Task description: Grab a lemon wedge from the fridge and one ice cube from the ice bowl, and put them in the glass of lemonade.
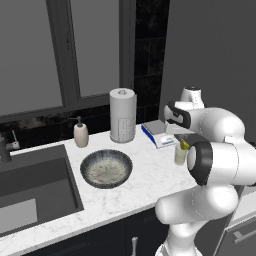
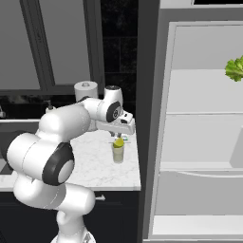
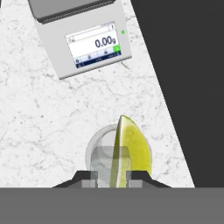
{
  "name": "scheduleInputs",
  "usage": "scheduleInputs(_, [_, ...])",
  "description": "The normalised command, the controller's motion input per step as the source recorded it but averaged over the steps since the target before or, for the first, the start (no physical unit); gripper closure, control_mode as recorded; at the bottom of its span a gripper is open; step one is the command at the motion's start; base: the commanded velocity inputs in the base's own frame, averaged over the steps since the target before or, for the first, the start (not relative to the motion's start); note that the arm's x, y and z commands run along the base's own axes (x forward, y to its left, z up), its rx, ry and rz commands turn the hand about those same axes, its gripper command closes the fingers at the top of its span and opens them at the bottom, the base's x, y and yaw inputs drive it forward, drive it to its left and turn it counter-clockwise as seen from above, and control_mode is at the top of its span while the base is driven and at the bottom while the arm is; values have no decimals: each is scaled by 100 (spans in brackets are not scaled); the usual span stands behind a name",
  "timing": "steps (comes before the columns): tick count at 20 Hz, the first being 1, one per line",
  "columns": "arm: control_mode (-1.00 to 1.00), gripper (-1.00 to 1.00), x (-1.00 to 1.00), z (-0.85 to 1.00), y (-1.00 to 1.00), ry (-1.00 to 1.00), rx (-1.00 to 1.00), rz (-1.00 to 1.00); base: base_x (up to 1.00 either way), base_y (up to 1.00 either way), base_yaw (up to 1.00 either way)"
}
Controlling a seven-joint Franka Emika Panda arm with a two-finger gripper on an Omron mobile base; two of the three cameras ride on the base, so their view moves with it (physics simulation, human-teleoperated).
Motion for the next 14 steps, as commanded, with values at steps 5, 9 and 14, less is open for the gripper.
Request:
scheduleInputs(5, [-100, 100, 0, 0, 0, 0, 0, 0, 0, 0, 0])
scheduleInputs(9, [-100, -100, 0, 0, 0, 0, 0, 0, 0, 0, 0])
scheduleInputs(14, [-100, -100, 0, 0, 0, 0, 0, 0, 0, 0, 0])
